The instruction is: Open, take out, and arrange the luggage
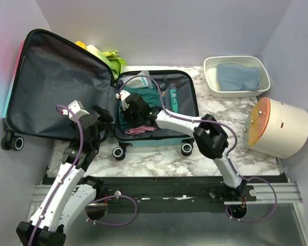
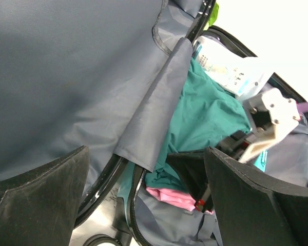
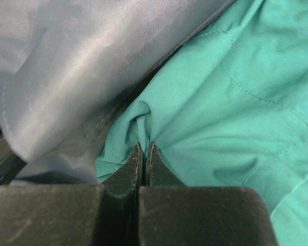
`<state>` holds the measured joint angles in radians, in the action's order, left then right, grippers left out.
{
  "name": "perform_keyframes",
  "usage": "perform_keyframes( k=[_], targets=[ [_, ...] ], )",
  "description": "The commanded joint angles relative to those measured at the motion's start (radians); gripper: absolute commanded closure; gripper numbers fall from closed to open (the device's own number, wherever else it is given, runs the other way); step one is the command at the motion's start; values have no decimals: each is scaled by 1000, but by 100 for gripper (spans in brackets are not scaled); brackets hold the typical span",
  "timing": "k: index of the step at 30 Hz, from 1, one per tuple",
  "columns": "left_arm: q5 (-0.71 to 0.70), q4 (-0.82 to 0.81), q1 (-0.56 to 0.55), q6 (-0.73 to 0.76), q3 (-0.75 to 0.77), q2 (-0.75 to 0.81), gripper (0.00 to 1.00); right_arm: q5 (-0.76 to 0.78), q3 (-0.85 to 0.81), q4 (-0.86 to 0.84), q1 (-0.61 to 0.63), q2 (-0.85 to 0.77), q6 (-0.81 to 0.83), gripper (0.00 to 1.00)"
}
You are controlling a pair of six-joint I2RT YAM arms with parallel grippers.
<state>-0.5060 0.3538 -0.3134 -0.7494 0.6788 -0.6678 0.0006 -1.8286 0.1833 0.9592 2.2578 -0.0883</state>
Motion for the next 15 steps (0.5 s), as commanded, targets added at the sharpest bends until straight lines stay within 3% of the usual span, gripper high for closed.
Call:
perform_keyframes(
  k=[1,8,15],
  targets=[
    [70,-52,10,10,8,-27,1,39,141,-174,9,-174,-28,99],
    [230,-163,16,21,21,-136,1,4,316,-294,-14,-311,-54,99],
    [392,-274,42,-22,108,-392,1,-86,377,-306,-42,-343,-74,99]
  ],
)
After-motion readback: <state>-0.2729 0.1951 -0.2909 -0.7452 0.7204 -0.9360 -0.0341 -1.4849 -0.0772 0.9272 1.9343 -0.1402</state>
